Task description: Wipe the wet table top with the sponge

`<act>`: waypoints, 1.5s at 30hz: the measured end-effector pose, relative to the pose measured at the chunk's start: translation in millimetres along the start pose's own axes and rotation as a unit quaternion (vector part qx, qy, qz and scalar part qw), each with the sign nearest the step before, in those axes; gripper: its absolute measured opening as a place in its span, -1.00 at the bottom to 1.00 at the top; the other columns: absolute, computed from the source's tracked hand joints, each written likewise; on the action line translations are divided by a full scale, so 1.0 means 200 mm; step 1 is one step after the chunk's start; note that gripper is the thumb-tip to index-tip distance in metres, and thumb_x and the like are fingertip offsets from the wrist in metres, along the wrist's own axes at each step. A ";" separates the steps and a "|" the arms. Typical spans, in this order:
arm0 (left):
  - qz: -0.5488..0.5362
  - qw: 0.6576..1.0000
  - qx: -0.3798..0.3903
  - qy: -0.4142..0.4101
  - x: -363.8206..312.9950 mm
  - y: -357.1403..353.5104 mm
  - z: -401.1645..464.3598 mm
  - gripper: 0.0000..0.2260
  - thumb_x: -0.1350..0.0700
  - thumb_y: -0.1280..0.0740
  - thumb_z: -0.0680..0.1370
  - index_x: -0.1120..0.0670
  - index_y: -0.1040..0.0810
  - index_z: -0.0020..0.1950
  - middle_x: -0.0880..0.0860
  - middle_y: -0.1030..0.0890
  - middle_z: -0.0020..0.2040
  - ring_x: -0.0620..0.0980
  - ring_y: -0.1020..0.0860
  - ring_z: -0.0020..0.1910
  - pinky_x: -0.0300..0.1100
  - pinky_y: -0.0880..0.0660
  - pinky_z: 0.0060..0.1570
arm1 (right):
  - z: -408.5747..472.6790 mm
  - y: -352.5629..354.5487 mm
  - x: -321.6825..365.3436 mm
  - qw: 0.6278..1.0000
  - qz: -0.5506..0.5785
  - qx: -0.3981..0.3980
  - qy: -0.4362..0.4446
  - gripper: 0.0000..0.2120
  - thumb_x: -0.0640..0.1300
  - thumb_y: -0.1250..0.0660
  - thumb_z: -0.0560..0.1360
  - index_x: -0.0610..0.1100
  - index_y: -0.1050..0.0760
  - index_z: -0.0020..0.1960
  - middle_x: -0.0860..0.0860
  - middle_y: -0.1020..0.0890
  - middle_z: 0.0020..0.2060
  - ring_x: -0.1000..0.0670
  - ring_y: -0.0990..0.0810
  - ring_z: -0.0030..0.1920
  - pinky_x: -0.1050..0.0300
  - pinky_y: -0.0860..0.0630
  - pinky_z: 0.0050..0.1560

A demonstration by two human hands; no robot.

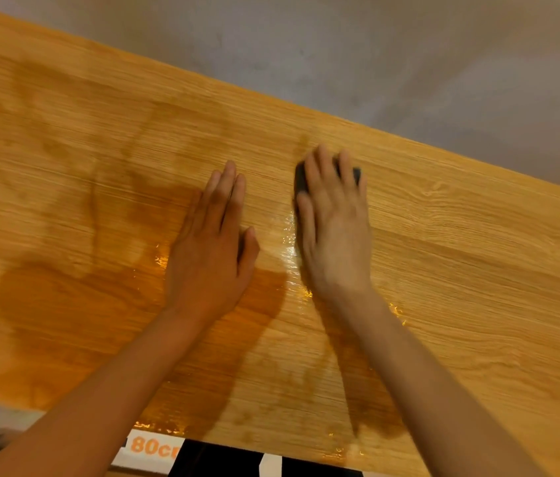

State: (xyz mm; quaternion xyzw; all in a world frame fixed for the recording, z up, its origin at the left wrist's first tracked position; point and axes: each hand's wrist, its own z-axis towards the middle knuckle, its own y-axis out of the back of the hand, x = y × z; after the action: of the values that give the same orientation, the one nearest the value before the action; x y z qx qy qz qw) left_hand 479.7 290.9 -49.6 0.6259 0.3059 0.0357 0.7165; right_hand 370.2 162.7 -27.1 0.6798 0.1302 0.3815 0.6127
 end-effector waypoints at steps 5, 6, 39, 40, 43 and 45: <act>0.005 1.000 -0.008 -0.001 -0.01 0.00 0.01 -0.46 0.04 -0.08 0.68 0.21 -0.11 0.63 0.14 -0.09 0.66 0.08 -0.04 0.65 -0.05 -0.03 0.60 | -0.12 0.01 0.03 0.999 0.005 0.043 0.026 -0.57 -0.06 -0.03 0.69 -0.11 -0.21 0.54 -0.02 -0.21 0.54 -0.05 -0.02 0.57 -0.07 0.04 0.56; 0.003 1.000 -0.010 -0.003 -0.01 0.00 0.01 -0.46 0.05 -0.08 0.68 0.22 -0.12 0.63 0.15 -0.09 0.66 0.08 -0.04 0.65 -0.04 -0.03 0.61 | 0.00 0.01 0.04 0.999 0.004 0.032 0.020 -0.57 -0.06 -0.02 0.69 -0.12 -0.23 0.53 -0.03 -0.22 0.54 -0.07 -0.04 0.57 -0.07 0.03 0.56; -0.001 0.998 -0.055 -0.021 0.02 -0.01 0.00 -0.49 0.04 -0.09 0.69 0.22 -0.19 0.61 0.15 -0.18 0.63 0.09 -0.13 0.63 -0.01 -0.05 0.61 | -0.47 0.07 -0.16 1.000 0.000 0.004 -0.021 -0.55 -0.14 -0.08 0.67 -0.17 -0.18 0.54 -0.09 -0.19 0.54 -0.09 -0.06 0.56 -0.09 0.04 0.56; 0.001 0.998 -0.057 -0.022 0.02 -0.01 0.00 -0.49 0.05 -0.10 0.69 0.22 -0.20 0.61 0.16 -0.18 0.63 0.10 -0.13 0.63 -0.03 -0.04 0.61 | -0.54 0.13 -0.28 0.998 0.004 -0.003 -0.065 -0.55 -0.12 -0.06 0.68 -0.17 -0.17 0.55 -0.08 -0.18 0.55 -0.07 -0.03 0.57 -0.08 0.06 0.56; 0.003 0.997 -0.070 -0.024 0.03 -0.02 0.00 -0.50 0.06 -0.12 0.68 0.23 -0.22 0.60 0.17 -0.20 0.62 0.11 -0.15 0.62 -0.10 -0.01 0.61 | -0.71 0.25 -0.52 0.983 0.016 -0.044 -0.178 -0.54 -0.08 0.02 0.68 -0.16 -0.14 0.56 -0.05 -0.14 0.56 -0.04 0.02 0.57 -0.11 0.08 0.56; 0.000 0.997 -0.075 -0.028 0.04 -0.03 0.01 -0.50 0.07 -0.12 0.68 0.23 -0.23 0.60 0.18 -0.22 0.62 0.12 -0.16 0.61 -0.07 -0.03 0.61 | -0.71 0.24 -0.52 0.972 0.028 -0.073 -0.221 -0.53 -0.10 0.01 0.67 -0.19 -0.16 0.55 -0.08 -0.16 0.55 -0.10 -0.02 0.57 -0.15 0.07 0.54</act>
State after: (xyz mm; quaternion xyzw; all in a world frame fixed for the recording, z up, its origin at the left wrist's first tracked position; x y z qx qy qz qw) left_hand 483.9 291.6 -58.3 0.5709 0.2820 0.0417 0.7699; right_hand 189.1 189.3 -26.2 0.7042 -0.0557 0.2473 0.6632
